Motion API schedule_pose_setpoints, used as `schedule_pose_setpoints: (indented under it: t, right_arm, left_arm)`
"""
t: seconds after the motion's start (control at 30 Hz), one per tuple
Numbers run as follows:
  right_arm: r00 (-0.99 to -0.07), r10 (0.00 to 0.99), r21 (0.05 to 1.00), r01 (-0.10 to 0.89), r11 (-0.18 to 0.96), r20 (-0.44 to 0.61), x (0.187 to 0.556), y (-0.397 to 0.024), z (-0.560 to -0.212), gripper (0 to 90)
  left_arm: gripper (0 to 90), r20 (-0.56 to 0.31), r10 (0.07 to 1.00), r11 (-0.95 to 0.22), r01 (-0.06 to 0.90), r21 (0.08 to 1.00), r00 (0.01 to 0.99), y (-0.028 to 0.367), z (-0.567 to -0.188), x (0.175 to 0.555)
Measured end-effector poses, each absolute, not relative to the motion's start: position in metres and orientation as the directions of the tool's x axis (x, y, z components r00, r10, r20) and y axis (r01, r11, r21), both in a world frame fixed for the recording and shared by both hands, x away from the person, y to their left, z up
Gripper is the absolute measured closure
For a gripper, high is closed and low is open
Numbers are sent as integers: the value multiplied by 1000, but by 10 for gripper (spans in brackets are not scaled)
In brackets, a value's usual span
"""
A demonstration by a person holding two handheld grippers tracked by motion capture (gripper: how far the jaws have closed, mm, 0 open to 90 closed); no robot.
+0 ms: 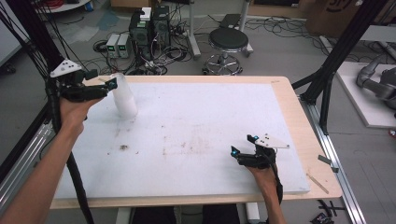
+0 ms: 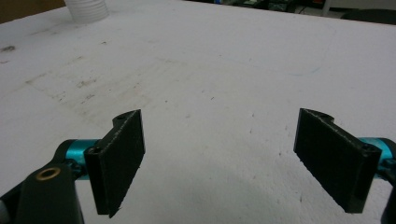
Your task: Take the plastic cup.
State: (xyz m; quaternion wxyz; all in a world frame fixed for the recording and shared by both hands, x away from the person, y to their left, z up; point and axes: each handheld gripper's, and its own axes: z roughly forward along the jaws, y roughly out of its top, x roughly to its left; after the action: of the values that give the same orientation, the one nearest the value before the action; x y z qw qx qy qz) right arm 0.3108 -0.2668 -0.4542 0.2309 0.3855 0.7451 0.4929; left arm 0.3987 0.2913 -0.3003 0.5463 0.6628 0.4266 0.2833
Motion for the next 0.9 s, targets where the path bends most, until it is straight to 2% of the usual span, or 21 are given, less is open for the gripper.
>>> schedule_pose_setpoints:
  t: [0.4,0.5,0.9]
  right_arm:
    - [-594,804,912,350,213,40,310,-267,-454,165]
    - [-592,805,912,353,208,45,310,-267,-454,165]
    - [-587,808,913,355,199,52,311,-268,-454,165]
  left_arm:
    - [145,-94,889,-76,346,935,448,283,-283,438]
    - [145,-116,887,-70,379,923,447,280,-288,446]
    - [148,-115,900,-123,499,858,419,271,-311,471]
